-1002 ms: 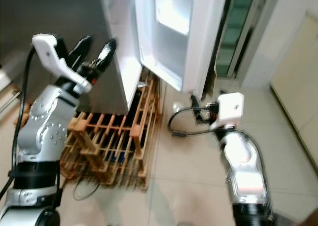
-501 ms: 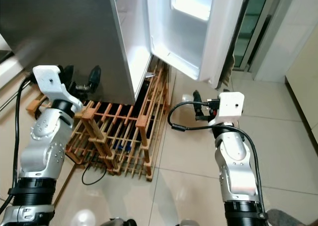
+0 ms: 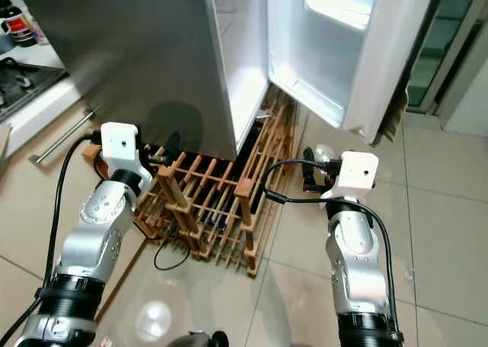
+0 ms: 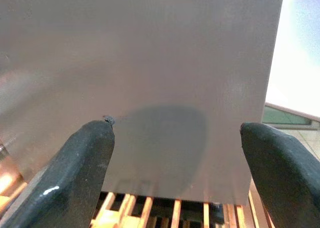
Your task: Restocking fridge
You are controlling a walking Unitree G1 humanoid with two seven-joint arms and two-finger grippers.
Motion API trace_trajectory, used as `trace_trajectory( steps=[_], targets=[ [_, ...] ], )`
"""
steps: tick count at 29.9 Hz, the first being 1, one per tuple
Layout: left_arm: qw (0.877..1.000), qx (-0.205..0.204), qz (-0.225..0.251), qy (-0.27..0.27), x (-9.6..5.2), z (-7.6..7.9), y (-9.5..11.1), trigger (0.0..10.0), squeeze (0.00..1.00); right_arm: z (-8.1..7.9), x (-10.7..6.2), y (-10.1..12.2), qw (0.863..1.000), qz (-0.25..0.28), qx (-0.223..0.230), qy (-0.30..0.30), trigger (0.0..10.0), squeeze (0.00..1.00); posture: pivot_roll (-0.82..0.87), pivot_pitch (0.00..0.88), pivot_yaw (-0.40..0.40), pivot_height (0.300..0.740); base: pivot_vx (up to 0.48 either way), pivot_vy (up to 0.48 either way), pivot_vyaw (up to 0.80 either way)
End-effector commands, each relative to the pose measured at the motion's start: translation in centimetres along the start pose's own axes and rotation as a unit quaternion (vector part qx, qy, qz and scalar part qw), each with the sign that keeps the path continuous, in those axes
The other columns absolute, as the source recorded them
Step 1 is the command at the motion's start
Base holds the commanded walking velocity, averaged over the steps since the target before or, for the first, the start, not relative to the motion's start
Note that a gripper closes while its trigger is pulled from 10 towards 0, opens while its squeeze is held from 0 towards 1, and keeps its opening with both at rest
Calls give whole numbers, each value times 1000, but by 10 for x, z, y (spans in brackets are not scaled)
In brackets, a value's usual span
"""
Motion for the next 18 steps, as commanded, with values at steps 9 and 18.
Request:
trace_trajectory(
  steps=[9,18],
  targets=[
    [998,8,10,63,-6,1,3,10000,0,-10,10,0,998,-9,-24,51,10000,0,-45,0,-9,740,323,-348,449],
    [995,17,-19,99,-9,-2,-7,10000,0,-8,14,0,997,-16,-42,68,10000,0,-59,0,7,740,369,-279,424]
  ],
)
Point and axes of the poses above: a point about 5 cm out from each wrist's last joint towards the gripper, its own x axis pointing out of the wrist towards the gripper, its own y axis along the axis of the wrist's last joint, z = x × y, the point moved 3 cm from there along x, pointing out of the wrist towards the gripper, and after that the axes turned 3 degrees about x, right-handed, at the moved point
